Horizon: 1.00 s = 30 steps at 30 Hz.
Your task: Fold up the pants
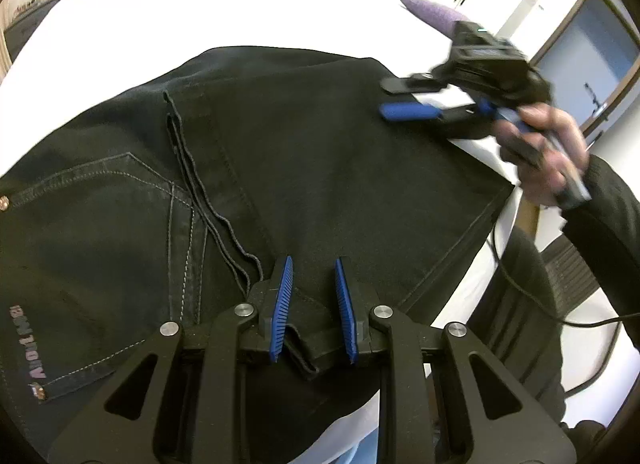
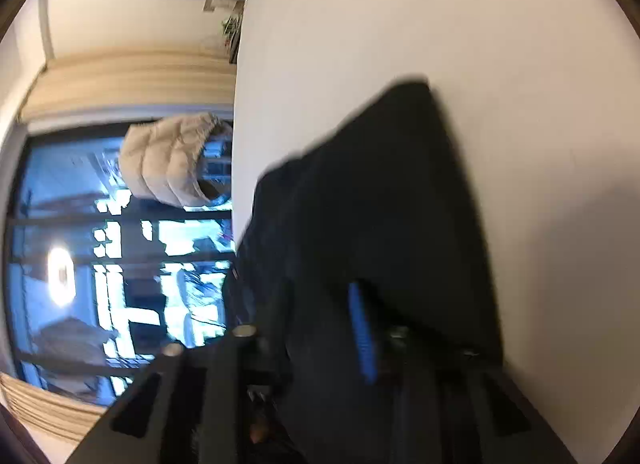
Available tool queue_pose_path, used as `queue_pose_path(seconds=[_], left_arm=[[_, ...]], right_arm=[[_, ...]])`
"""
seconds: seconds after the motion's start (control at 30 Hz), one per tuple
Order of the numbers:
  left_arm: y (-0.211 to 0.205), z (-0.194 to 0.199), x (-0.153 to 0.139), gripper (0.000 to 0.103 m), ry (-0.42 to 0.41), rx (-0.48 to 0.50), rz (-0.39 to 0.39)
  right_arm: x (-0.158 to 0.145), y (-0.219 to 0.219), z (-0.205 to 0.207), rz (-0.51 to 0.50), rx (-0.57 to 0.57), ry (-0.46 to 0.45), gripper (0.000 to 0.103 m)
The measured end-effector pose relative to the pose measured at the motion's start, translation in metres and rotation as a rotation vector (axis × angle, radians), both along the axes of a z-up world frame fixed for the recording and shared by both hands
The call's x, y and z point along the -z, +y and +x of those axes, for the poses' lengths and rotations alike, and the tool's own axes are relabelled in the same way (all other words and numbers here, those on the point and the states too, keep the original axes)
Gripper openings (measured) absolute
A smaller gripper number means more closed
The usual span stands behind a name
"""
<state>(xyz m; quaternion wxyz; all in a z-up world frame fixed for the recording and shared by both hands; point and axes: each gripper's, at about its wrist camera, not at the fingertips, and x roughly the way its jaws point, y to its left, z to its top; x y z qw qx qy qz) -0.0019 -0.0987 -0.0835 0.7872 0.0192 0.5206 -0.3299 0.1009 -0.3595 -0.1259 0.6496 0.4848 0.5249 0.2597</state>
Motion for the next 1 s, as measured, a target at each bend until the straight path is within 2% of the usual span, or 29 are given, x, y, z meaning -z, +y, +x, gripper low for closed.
queue_pose_path(seconds=[0.07,0.17,0.3,0.53,0.73,0.8,0.87,0.93,0.97,1.0], left_arm=[[0.004,0.003,0.002,0.021,0.012,-0.002,-0.019],[0.005,0.004,0.003,0.021,0.013,0.002,-0.019],[0.008,0.004,0.003,0.021,0.008,0.002,-0.019],[0.016,0.002,0.004,0.021,0.001,-0.004,-0.04],[0.026,-0.007,-0.005,0.021,-0.013,-0.033,-0.055],[0.037,-0.016,-0.015,0.022,-0.016,-0.062,-0.062],[0.053,-0.025,-0.026,0.022,-0.018,-0.095,-0.082],[0.072,-0.034,-0.036,0.022,-0.019,-0.131,-0.109],[0.09,-0.043,-0.043,0.025,-0.019,-0.171,-0.137],[0.106,-0.049,-0.048,0.033,-0.022,-0.206,-0.163]], right_arm=[[0.003,-0.006,0.015,0.035,0.034,0.0,0.027],[0.005,-0.008,0.033,0.033,0.05,0.006,0.028],[0.005,-0.003,0.027,0.009,0.021,0.008,0.028],[-0.002,-0.019,-0.066,0.001,-0.002,-0.022,0.029],[-0.013,-0.037,-0.149,0.005,0.081,-0.026,0.04],[-0.022,-0.04,-0.171,0.015,0.137,-0.056,0.051],[-0.029,-0.043,-0.185,0.035,0.177,-0.091,0.056],[-0.038,-0.037,-0.188,0.062,0.202,-0.132,0.057],[-0.041,-0.033,-0.188,0.083,0.21,-0.151,0.057],[-0.046,-0.024,-0.184,0.111,0.214,-0.174,0.059]])
